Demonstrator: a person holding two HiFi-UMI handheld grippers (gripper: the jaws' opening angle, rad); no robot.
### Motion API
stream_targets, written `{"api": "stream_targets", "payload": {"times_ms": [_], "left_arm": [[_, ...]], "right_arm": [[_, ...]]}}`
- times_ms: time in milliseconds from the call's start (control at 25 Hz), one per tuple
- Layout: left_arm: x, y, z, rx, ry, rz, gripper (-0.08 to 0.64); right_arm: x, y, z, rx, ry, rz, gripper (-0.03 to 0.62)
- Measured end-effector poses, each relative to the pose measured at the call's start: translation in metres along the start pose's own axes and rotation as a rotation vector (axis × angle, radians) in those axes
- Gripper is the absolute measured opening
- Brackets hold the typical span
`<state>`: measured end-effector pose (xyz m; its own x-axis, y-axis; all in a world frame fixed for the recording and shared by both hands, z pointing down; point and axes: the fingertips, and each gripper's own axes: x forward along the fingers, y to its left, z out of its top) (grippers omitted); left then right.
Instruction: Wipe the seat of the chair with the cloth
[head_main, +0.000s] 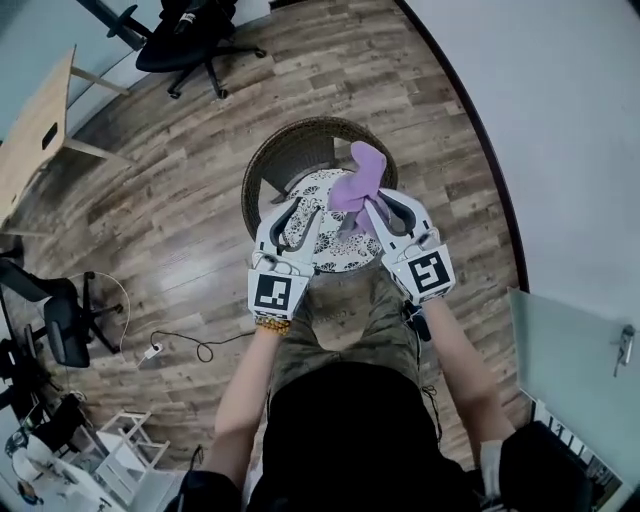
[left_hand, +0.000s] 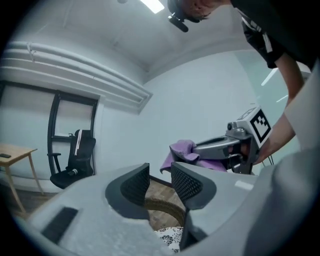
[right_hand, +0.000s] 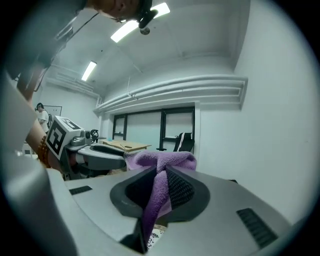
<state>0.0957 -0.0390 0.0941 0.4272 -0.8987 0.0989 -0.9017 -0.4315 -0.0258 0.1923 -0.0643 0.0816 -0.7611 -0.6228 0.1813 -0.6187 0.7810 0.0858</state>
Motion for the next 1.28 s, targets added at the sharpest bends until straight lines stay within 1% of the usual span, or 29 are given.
{"api": "stream_targets", "payload": {"times_ms": [120,200,320,480,600,680,800,880,960,1120,1200,1280], "left_arm": [[-0.022,-0.002,0.040,-0.010,-0.052,0.036,0.136],[-0.038,0.000,0.060,-0.019,-0.070,0.069,0.119],[-0.062,-0.002,0.086,-0.003,-0.093,0.093,0.103],[-0.093,0.004,0.111,0.018,-0.132,0.115,0.096],[-0.109,0.018,0.127,0.036,-0.180,0.135,0.065],[-0.120,0.026,0.133,0.034,-0.198,0.141,0.048],[-0.131,0.028,0.137,0.051,-0.206,0.113,0.041],[-0.135,0.029,0.141,0.067,-0.221,0.073,0.041],[-0.143,0.031,0.142,0.059,-0.220,0.034,0.041],[-0.158,0.036,0.146,0.062,-0.221,-0.026,0.038],[-0.168,0.040,0.152,0.058,-0.226,-0.044,0.037],[-0.176,0.039,0.157,0.072,-0.219,-0.060,0.035]], "right_arm": [[-0.019,0.014,0.042,0.003,-0.057,-0.024,0.050],[-0.032,0.021,0.065,0.015,-0.084,-0.037,0.049],[-0.052,0.032,0.091,0.024,-0.118,-0.053,0.049],[-0.067,0.047,0.109,-0.003,-0.129,-0.056,0.049],[-0.068,0.059,0.115,-0.032,-0.123,-0.059,0.046],[-0.068,0.070,0.117,-0.044,-0.123,-0.066,0.046],[-0.069,0.085,0.123,-0.056,-0.131,-0.094,0.046],[-0.066,0.095,0.130,-0.076,-0.138,-0.124,0.046],[-0.065,0.110,0.136,-0.083,-0.142,-0.161,0.046],[-0.067,0.136,0.145,-0.073,-0.143,-0.243,0.046],[-0.069,0.148,0.152,-0.054,-0.150,-0.280,0.046],[-0.075,0.158,0.159,-0.046,-0.159,-0.308,0.046]]}}
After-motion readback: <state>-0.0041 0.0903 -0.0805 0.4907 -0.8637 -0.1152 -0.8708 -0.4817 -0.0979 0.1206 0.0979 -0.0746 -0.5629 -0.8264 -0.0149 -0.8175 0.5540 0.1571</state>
